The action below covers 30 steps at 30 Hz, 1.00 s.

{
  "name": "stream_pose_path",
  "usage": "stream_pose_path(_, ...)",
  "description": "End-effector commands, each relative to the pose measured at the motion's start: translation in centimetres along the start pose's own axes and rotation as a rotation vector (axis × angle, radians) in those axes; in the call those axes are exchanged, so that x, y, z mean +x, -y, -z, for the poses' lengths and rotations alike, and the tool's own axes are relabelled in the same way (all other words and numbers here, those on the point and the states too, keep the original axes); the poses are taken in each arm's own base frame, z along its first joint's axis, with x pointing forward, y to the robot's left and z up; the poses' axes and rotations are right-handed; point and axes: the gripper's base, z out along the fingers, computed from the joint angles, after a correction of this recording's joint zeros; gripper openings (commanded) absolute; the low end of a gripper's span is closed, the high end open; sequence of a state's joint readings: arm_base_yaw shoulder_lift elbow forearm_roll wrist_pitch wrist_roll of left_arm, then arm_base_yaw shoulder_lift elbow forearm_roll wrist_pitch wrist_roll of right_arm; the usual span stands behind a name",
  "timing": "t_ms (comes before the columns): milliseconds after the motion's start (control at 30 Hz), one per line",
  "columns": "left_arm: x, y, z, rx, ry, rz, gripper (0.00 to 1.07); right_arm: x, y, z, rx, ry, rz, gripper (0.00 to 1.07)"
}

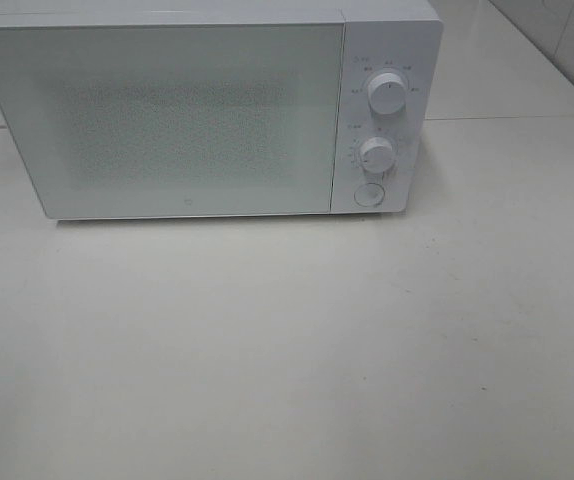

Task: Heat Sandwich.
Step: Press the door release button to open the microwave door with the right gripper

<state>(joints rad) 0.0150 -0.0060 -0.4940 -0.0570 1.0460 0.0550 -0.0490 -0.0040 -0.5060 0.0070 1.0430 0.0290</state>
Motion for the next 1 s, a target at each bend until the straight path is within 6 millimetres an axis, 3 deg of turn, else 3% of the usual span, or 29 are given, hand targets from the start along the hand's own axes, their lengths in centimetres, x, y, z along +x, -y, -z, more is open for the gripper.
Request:
stream_pose_path(33,0.09,0.07,0.19,0.011,0.023,0.000,0.76,0.24,-0.03,0.22,0.003,0.028,0.000,0.75)
stream_pose_path(1000,0.09,0.06,0.19,0.010,0.023,0.000,0.76,0.24,-0.03,0.22,0.003,0.028,0.001,0.75)
